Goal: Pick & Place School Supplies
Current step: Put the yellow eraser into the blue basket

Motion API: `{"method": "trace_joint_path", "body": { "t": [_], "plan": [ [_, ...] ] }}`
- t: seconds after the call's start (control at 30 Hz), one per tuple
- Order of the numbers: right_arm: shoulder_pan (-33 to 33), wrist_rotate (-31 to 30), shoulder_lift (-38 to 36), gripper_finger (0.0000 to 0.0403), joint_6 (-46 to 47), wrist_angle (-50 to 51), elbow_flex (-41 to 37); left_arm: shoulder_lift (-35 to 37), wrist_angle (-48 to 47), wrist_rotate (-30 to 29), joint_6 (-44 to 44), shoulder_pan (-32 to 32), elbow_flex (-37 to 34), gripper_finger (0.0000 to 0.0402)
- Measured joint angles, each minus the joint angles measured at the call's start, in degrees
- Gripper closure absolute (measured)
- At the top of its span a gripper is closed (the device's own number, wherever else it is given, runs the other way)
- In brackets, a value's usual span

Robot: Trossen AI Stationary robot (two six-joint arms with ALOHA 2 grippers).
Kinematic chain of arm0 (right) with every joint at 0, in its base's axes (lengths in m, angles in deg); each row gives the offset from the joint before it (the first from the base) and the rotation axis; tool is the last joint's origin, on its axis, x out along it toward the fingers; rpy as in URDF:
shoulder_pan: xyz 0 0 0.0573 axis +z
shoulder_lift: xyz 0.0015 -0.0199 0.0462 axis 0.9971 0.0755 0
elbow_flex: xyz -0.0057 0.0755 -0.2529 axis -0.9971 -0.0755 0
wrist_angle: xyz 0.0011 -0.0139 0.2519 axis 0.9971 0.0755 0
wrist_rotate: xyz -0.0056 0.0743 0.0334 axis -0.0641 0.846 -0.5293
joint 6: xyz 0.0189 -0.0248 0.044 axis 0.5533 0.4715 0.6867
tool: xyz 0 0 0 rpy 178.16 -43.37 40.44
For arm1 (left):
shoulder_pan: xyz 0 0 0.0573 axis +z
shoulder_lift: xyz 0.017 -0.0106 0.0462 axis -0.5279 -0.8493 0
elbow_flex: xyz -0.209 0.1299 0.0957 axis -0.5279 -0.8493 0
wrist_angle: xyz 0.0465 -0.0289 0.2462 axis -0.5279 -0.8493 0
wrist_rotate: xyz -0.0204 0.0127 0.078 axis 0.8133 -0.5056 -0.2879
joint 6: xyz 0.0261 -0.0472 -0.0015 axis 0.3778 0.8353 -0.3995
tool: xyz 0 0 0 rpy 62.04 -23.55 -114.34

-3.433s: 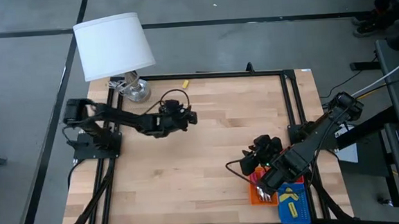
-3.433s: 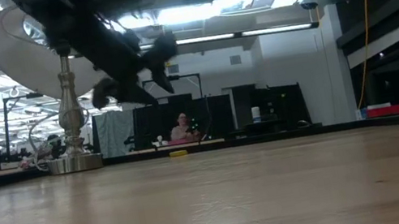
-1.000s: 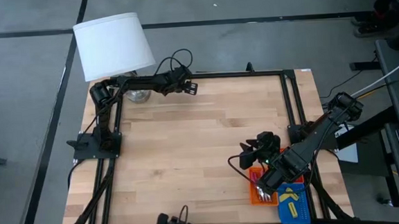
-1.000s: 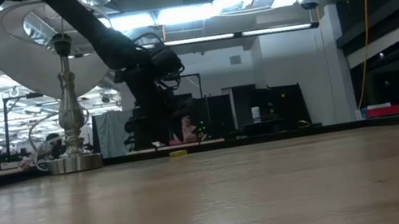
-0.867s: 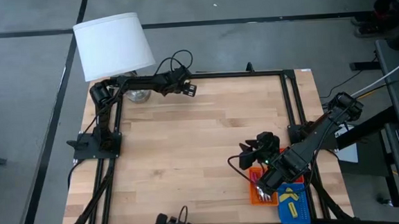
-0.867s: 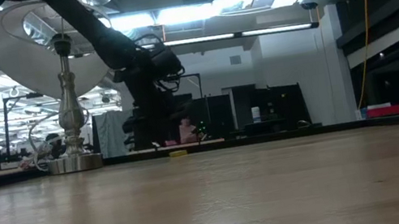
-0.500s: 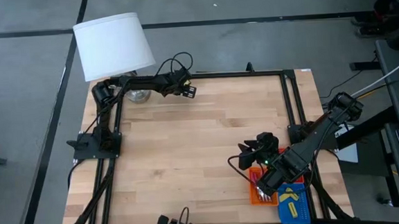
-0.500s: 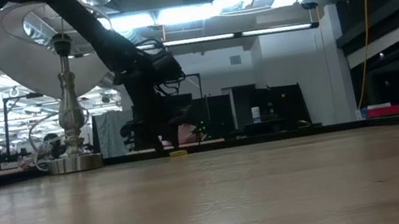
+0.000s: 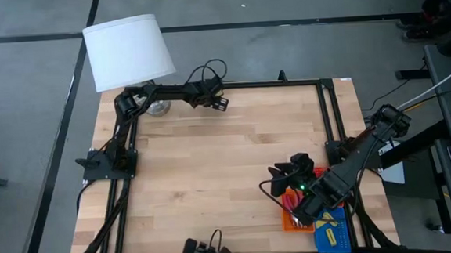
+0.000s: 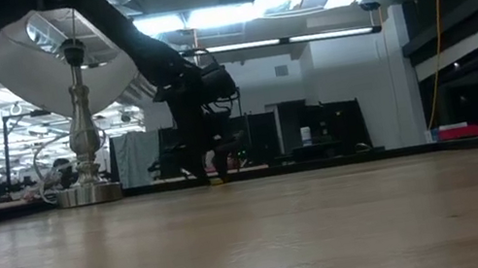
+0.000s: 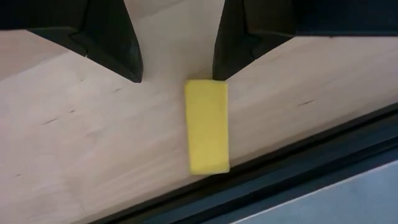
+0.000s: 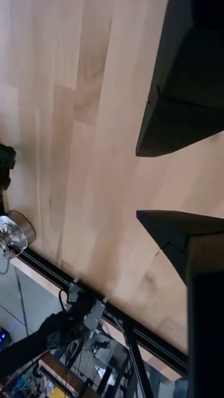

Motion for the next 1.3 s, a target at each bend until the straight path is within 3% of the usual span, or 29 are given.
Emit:
{"method": "trace_joint_path", "body": {
  "t": [0.23, 0.33, 0.77, 1.3],
  "plan": [
    [0.28, 0.00, 0.00, 0.0250, 0.10, -0.20, 0.00, 0.01, -2.18, -0.94, 0.56, 0.35, 0.09, 0.0210],
    [0.28, 0.00, 0.00, 0.0250, 0.17, -0.20, 0.00, 0.02, 0.05, 1.37, -0.02, 0.26, 0.09, 0.0208],
    [0.28, -0.90, 0.00, 0.0250, 0.17, -0.63, 0.00, 0.04, -3.82, 0.52, -4.02, 0.26, 5.89, 0.0188],
    [0.28, -1.05, 0.00, 0.0250, 0.20, -0.68, 0.00, 0.17, -5.67, 2.08, -3.96, -2.40, 5.95, 0.0182]
  ]
}}
